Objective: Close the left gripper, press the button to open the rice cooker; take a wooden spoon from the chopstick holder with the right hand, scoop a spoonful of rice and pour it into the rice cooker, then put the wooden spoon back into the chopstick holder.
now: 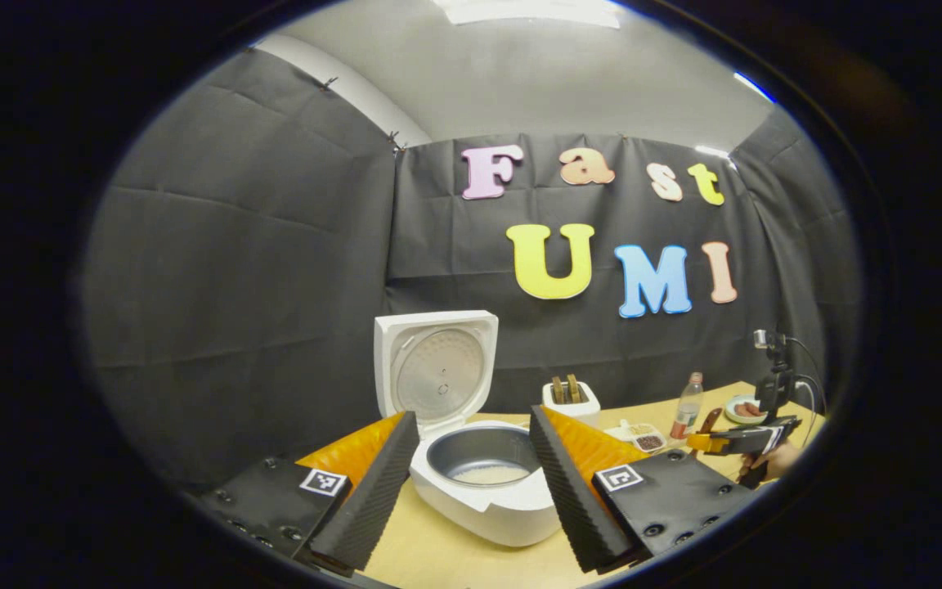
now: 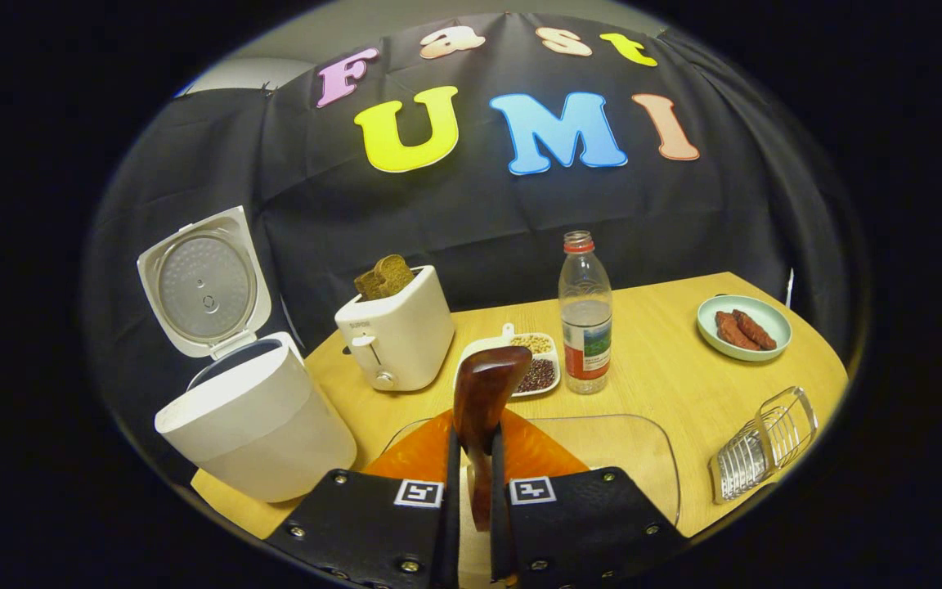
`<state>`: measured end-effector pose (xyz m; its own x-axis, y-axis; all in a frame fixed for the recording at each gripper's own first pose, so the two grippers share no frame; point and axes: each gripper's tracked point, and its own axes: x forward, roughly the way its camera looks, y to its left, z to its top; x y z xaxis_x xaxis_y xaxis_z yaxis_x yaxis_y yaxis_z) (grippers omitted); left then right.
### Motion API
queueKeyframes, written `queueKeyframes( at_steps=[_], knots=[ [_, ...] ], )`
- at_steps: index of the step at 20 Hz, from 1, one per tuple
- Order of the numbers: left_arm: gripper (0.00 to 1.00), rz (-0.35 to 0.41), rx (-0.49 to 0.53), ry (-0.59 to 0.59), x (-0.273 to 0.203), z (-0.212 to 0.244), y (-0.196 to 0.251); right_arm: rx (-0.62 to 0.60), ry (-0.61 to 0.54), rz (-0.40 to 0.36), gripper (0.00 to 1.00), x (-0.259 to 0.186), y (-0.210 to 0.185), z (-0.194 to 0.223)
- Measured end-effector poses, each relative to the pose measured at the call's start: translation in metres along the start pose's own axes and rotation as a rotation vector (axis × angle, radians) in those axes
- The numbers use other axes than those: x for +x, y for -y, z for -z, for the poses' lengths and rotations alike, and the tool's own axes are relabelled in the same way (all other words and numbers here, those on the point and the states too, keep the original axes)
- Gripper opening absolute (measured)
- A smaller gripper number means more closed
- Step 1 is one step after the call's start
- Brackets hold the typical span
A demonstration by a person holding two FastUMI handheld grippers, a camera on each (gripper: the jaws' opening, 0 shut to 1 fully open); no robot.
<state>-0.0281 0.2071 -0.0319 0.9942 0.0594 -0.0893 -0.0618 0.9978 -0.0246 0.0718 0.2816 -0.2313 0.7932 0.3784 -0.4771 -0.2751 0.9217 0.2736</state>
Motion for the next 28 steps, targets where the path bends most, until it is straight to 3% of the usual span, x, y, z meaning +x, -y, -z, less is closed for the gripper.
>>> queueKeyframes(
  at_steps=[3,6,14,20,24,28],
  knots=[
    [0.95,0.004,-0.015,-0.002,0.001,0.002,0.000,0.058,-0.025,-0.040,0.16,-0.004,-0.011,0.003],
    [0.95,0.012,-0.011,-0.002,0.001,0.003,0.003,0.214,-0.049,-0.077,0.15,-0.011,-0.014,0.007],
    [0.95,0.026,0.014,0.010,0.008,-0.006,0.010,0.602,-0.058,-0.061,0.15,-0.023,0.042,0.008],
    [0.95,0.041,0.020,-0.006,0.012,0.004,0.018,0.732,-0.015,-0.057,0.15,-0.038,0.073,-0.014],
    [0.95,0.052,0.004,-0.006,0.017,0.003,0.021,0.814,0.014,-0.114,0.16,-0.045,0.062,-0.041],
    [0.95,0.055,-0.004,0.006,0.018,0.002,0.017,0.817,0.037,-0.176,0.15,-0.049,0.038,-0.072]
  ],
)
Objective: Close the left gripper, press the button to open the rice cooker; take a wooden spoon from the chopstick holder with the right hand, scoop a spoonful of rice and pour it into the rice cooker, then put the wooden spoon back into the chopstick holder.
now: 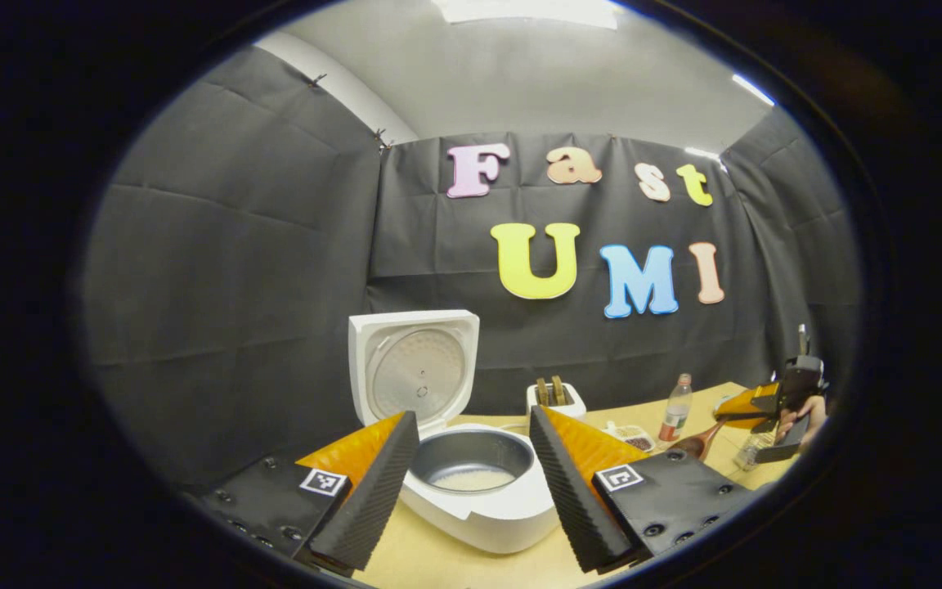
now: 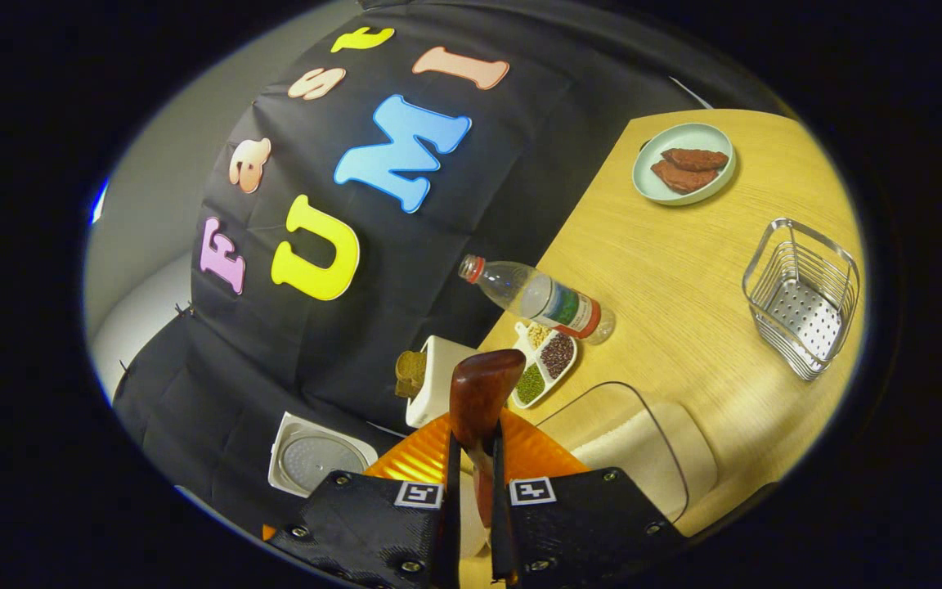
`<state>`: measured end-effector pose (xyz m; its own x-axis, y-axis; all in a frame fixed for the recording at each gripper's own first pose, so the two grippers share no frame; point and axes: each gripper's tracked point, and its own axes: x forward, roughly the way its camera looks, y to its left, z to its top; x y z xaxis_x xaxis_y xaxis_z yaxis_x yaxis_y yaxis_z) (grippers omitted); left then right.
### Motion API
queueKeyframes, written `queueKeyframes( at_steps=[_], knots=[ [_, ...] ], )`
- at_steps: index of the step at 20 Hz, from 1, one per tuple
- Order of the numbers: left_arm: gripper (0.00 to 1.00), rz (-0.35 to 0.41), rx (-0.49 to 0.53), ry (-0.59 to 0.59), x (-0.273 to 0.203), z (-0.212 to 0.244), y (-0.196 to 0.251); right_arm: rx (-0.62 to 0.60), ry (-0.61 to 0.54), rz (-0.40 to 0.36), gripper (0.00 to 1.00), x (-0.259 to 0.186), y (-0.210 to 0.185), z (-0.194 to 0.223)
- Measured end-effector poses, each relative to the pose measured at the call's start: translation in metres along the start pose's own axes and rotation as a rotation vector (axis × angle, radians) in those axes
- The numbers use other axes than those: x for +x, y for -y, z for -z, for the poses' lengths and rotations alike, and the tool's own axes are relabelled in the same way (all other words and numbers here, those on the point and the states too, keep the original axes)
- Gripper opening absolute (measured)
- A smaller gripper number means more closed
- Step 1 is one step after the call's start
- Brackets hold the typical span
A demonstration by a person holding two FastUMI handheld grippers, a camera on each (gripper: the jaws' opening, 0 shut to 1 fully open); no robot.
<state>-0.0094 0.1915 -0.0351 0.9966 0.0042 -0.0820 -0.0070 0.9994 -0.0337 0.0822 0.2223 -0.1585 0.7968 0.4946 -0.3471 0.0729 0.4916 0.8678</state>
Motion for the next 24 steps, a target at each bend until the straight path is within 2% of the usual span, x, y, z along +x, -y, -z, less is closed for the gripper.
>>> queueKeyframes(
  at_steps=[5,13,19,24],
  knots=[
    [0.95,-0.029,0.001,0.010,-0.004,0.002,-0.020,-0.027,-0.015,-0.083,0.15,0.010,-0.056,0.005],
    [0.95,-0.117,-0.044,-0.010,-0.019,0.018,-0.069,-0.086,-0.052,-0.189,0.15,0.041,-0.139,0.032],
    [0.95,-0.195,-0.044,-0.003,-0.040,0.023,-0.102,-0.129,-0.103,-0.239,0.15,0.076,-0.186,0.065],
    [0.95,-0.244,-0.058,-0.007,-0.057,0.030,-0.121,-0.181,-0.163,-0.277,0.15,0.106,-0.222,0.112]
  ],
)
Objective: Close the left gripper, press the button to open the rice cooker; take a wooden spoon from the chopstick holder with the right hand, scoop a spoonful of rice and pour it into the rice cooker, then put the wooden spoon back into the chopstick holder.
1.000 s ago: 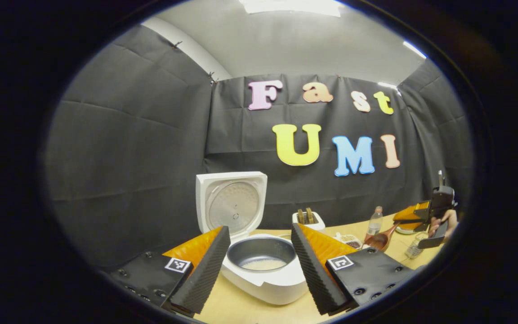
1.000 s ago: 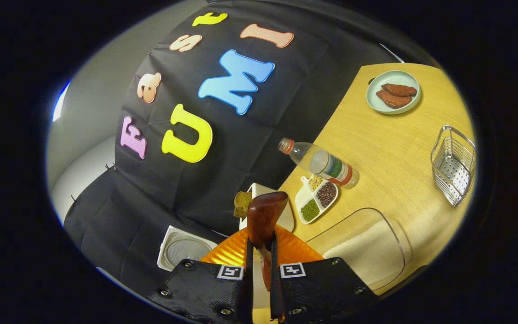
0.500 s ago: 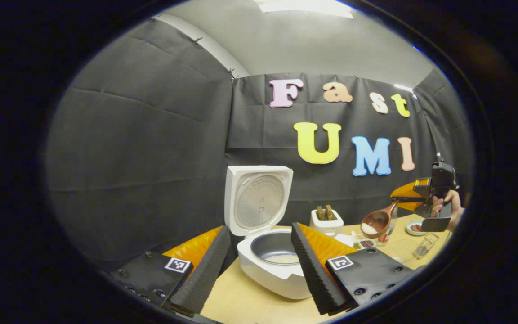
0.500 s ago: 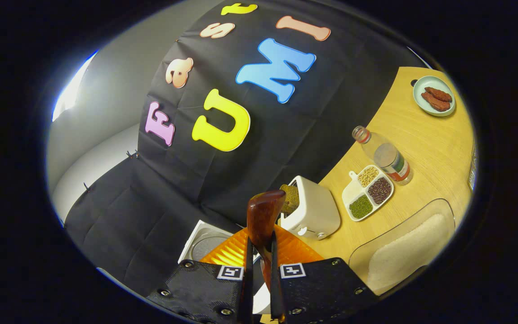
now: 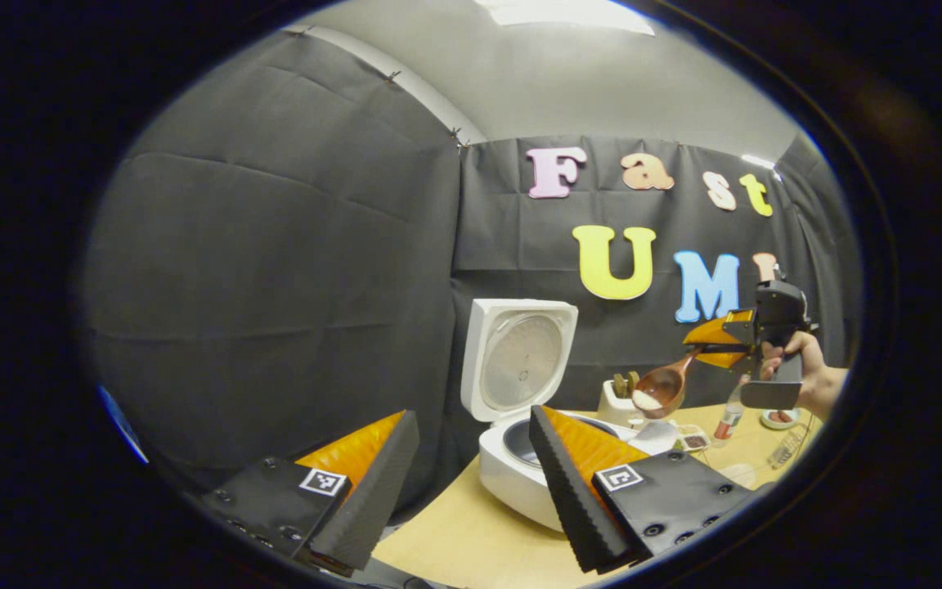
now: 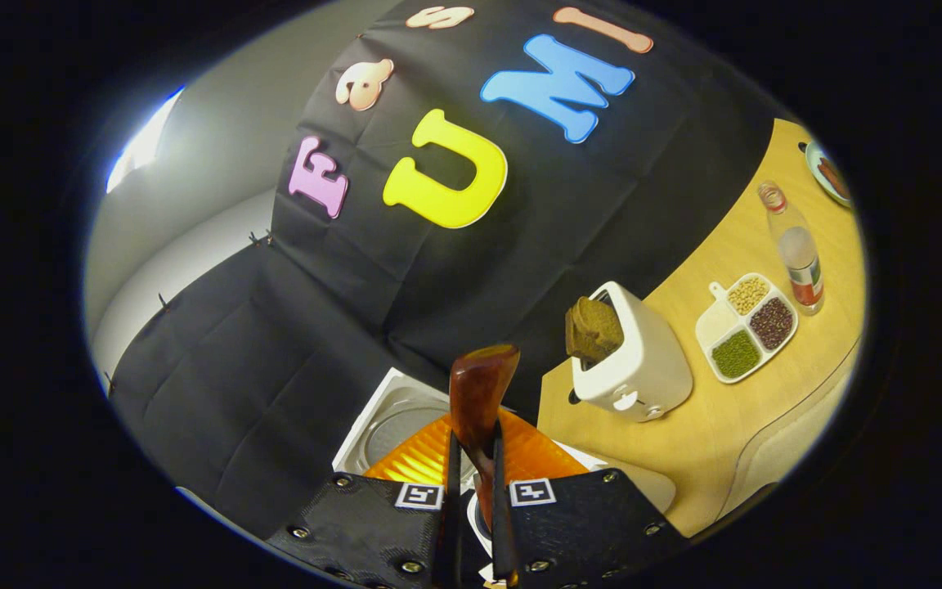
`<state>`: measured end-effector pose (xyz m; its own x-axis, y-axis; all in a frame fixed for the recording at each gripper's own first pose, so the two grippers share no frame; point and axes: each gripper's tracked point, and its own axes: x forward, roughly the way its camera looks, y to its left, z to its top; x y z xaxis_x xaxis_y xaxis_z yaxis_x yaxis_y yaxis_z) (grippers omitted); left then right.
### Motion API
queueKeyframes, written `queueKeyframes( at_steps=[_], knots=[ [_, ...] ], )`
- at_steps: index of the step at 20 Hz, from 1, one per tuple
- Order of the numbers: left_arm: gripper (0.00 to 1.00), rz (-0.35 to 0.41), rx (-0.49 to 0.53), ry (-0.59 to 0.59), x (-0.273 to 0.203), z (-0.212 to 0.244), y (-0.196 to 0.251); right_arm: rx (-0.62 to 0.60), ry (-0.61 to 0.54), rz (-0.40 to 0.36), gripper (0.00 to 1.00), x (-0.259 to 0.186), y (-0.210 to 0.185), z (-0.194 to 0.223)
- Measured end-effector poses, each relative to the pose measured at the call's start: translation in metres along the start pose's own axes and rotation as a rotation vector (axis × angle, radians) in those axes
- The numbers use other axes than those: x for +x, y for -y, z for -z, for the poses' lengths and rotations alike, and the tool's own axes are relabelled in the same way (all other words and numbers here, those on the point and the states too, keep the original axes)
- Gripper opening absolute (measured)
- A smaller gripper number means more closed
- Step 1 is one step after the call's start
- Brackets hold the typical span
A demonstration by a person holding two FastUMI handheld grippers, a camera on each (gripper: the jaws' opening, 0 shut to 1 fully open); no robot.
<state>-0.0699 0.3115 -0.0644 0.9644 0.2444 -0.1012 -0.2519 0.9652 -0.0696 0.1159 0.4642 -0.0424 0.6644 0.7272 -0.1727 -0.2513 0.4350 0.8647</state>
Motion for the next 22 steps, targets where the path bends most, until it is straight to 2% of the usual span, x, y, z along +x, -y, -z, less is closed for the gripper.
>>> queueKeyframes(
  at_steps=[10,16,20,22],
  knots=[
    [0.95,-0.056,-0.009,0.002,-0.019,-0.001,-0.028,-0.172,-0.121,-0.004,0.15,0.087,-0.025,0.082],
    [0.95,-0.077,-0.009,-0.003,-0.029,0.002,-0.034,-0.384,-0.196,0.045,0.15,0.113,-0.015,0.118],
    [0.95,-0.076,-0.010,-0.013,-0.033,0.005,-0.031,-0.525,-0.198,0.060,0.15,0.113,-0.016,0.119],
    [0.95,-0.071,-0.010,-0.013,-0.032,0.006,-0.028,-0.639,-0.189,0.069,0.15,0.113,-0.014,0.116]
  ],
)
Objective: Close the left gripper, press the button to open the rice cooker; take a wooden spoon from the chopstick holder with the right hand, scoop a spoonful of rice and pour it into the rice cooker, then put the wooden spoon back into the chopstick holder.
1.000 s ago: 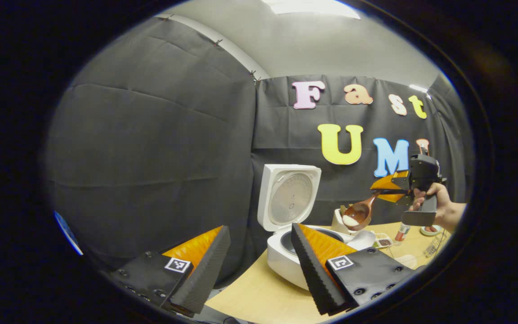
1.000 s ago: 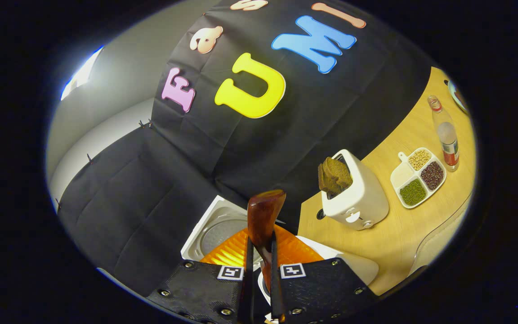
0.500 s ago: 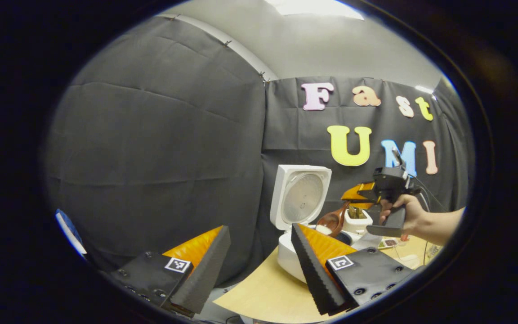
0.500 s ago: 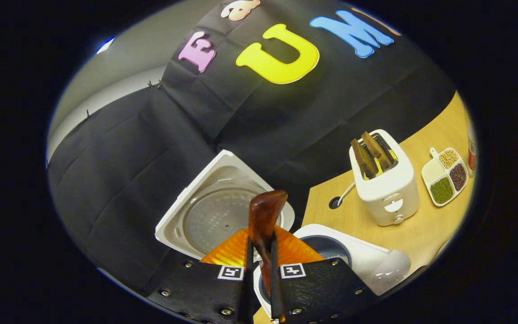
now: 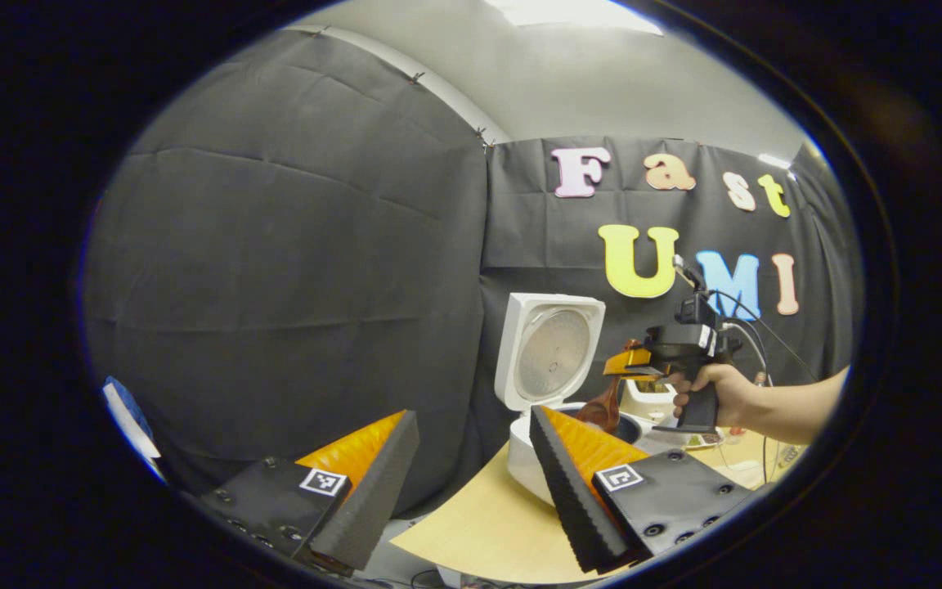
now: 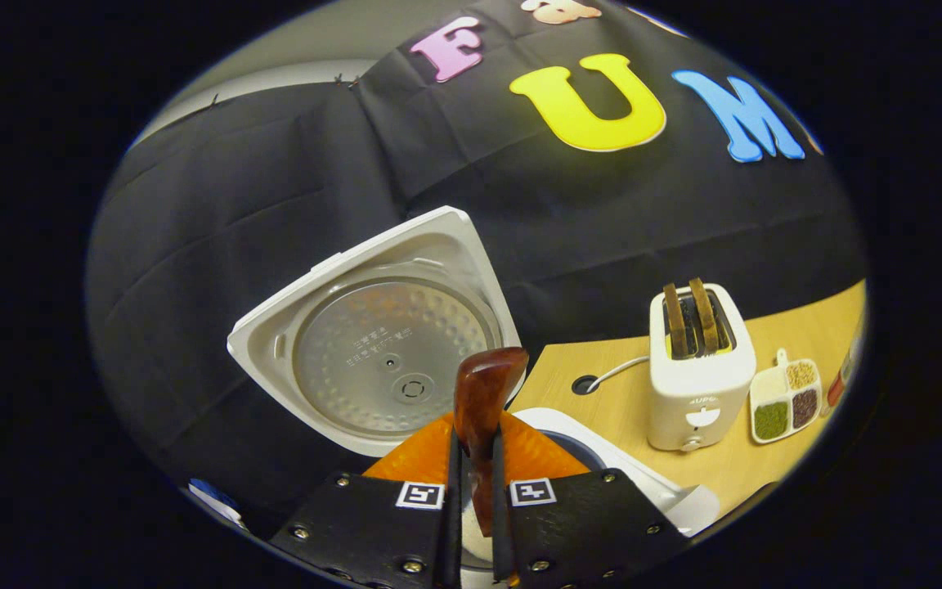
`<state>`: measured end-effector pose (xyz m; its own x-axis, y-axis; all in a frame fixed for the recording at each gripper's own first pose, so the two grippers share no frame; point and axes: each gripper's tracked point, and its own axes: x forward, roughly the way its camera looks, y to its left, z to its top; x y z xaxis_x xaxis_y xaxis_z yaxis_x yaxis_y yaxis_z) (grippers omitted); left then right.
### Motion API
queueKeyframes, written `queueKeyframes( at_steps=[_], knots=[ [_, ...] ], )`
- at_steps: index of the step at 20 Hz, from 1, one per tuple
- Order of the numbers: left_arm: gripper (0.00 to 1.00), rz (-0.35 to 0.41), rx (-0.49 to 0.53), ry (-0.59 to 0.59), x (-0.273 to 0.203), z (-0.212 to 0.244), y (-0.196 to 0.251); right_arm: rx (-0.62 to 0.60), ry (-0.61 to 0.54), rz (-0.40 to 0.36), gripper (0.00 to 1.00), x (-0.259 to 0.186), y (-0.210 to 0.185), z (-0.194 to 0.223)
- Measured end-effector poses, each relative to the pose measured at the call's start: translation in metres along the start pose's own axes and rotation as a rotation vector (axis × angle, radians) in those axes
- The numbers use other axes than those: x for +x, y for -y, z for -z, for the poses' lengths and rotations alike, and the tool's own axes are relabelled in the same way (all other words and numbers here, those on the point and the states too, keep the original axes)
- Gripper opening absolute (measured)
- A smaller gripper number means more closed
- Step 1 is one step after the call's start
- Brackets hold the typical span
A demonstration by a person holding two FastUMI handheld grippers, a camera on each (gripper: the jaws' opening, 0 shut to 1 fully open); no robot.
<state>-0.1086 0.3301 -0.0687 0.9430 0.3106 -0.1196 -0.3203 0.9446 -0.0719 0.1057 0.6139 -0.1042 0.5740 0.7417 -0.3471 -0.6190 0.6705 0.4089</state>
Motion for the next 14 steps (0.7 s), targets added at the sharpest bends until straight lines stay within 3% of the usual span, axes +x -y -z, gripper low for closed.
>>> queueKeyframes(
  at_steps=[10,14],
  knots=[
    [0.95,0.044,-0.002,0.002,0.005,-0.001,0.020,-0.578,0.076,0.013,0.15,-0.020,-0.014,-0.012],
    [0.95,0.052,0.001,0.000,0.006,0.000,0.023,-0.709,0.113,0.029,0.15,-0.027,-0.016,-0.010]
  ],
)
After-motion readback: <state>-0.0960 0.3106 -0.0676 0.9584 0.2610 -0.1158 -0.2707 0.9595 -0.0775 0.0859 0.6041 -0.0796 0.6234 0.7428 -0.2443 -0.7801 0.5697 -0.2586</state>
